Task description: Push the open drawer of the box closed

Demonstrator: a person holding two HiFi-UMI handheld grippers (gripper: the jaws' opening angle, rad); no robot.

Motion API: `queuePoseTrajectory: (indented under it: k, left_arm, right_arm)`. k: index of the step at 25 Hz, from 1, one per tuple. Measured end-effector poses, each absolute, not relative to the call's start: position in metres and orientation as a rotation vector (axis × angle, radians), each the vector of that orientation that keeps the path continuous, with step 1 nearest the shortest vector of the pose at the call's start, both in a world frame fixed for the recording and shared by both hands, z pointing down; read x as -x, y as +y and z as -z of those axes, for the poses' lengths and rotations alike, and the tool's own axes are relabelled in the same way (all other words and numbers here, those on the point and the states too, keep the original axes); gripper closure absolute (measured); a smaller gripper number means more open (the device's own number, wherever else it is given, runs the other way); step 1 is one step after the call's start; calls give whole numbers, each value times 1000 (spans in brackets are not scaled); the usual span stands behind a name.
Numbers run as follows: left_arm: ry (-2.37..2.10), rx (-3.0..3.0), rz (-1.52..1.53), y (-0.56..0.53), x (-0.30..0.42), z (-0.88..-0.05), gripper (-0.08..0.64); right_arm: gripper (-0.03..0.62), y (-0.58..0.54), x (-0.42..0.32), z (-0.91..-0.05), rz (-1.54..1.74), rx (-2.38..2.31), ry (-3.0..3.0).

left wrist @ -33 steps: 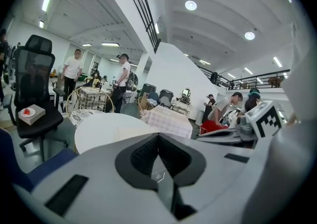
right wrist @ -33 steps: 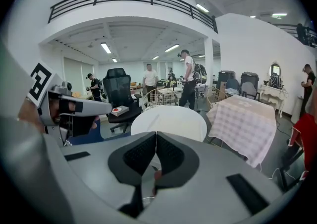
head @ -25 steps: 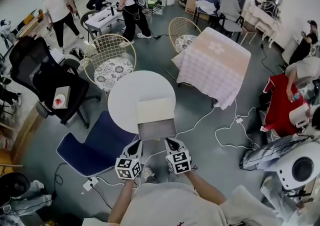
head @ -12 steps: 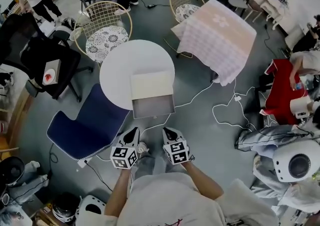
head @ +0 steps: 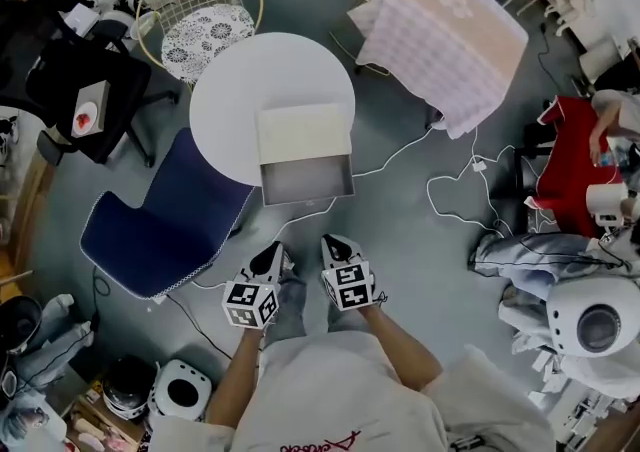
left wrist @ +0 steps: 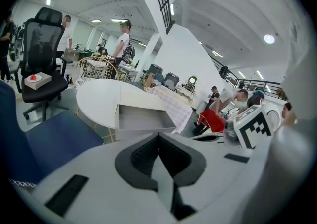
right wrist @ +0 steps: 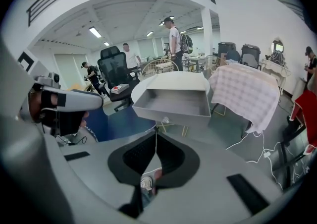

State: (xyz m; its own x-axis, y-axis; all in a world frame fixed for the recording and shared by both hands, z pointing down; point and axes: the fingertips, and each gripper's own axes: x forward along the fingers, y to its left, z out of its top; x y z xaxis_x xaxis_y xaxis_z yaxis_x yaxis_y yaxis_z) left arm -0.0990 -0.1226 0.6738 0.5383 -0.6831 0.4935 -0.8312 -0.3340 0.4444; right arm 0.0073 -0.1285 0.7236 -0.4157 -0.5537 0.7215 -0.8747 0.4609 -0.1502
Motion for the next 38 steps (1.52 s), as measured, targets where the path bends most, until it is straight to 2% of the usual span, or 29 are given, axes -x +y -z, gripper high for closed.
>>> queuePoseTrajectory:
  k: [2,3,4,5,7,29,34,38]
  left_arm:
    - [-1213,-2112,-292,-122,97,-674,547]
    - [-1212,-2113,-294,-121,97,-675,548]
    - [-1212,-2112,-294,-121,97,-675,548]
    - [-1213,-2110,-295,-121,98,-676,548]
    - [-1212,-2104,-297,-120,100,-679,548]
    - [-1223,-2052,-320,-110,116,-685,548]
    - [-1231,-2041,-320,-110,122,-689,548]
    - [-1231,-2041,-312,-110,121,-689,548]
  right_arm:
    - [572,-129,-6,-730,-727,-1170,-2120]
    - [540,-130,-6,-734,-745,-1163,-2122]
    - [463,-131,-5,-738,-760,-1157,-2123]
    - [428,-132,-4,-743,-766,-1152,-2122]
    - [414,-136,-2,-751,-760,-1147,-2111]
    - [419,-202,26,-819,-818,-1128,-2004]
    - [500,-214,22,-817,-789,-1204,-1975]
    - [505,-212,23,-815,-773,-1200,-1978]
